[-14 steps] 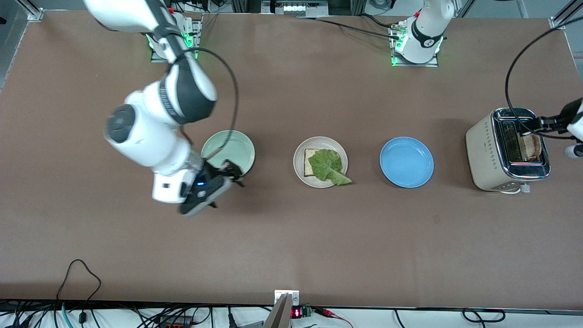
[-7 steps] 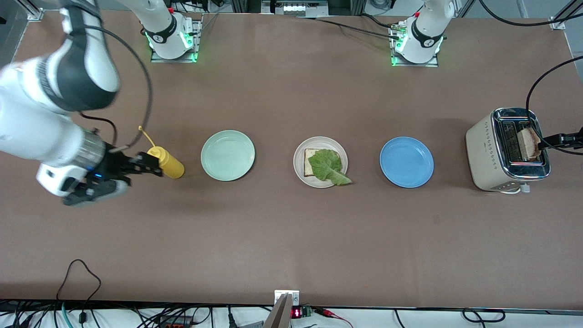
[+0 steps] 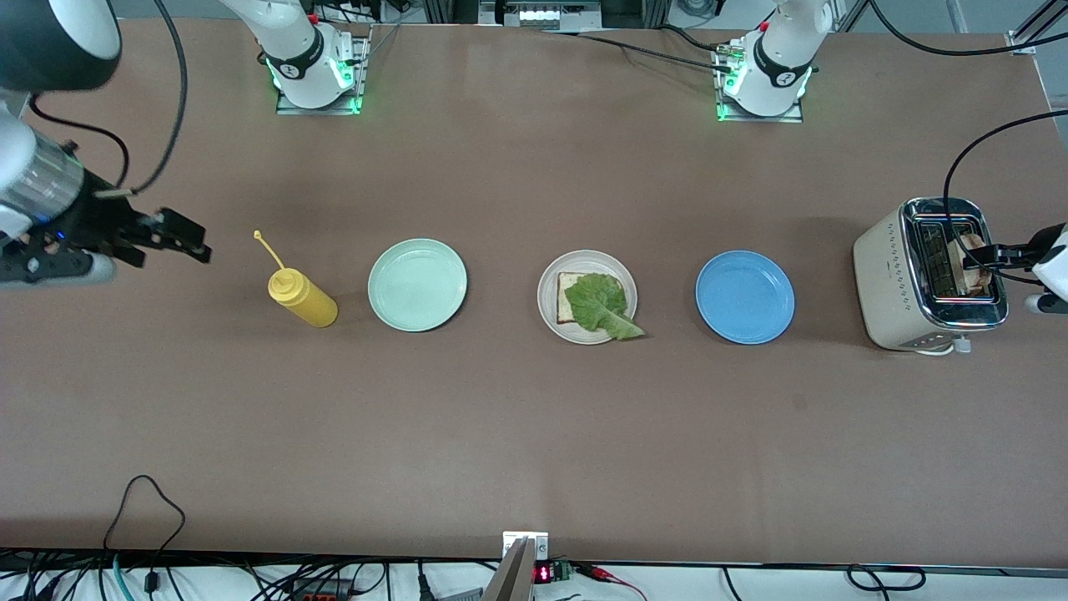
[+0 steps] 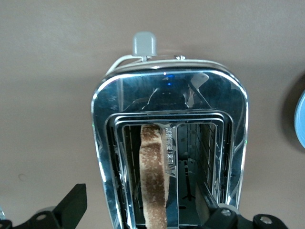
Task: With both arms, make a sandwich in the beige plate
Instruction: 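Draw the right gripper back while the left gripper lowers into the toaster, then grasp the bread slice in the toaster with the left gripper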
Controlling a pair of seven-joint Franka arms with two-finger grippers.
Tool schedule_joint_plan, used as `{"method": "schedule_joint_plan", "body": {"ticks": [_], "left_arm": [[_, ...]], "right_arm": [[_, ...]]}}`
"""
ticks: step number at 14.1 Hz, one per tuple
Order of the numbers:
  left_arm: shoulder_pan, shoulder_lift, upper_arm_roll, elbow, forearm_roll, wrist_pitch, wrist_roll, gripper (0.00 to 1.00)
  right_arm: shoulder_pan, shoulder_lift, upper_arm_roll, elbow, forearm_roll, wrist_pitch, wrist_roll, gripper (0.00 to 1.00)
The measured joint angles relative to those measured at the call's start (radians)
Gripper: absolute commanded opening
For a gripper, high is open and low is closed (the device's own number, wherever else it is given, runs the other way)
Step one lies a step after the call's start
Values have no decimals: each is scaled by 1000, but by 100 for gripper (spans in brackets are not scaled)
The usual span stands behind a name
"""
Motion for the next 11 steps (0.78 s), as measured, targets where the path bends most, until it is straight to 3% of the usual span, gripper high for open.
{"method": "schedule_joint_plan", "body": {"ticks": [1,3,5,9,11], "left_arm": [[0,0,-1,-10,0,0,0,91],[0,0,-1,-31,0,3,0,51],[0,0,-1,-40,0,3,0,25],[0,0,-1,-42,0,3,0,3],[0,0,-1,-42,0,0,0,1]], "right_arm": [[-15,-25,17,-12,-8,0,2,100],[-26,-73,33,-35,-15,0,16,100],[-27,-89,29,-42,-17,0,52,100],[-26,-99,13,-49,-28,-14,95,100],[-26,-116,4,-64,-33,-36,102,100]]}}
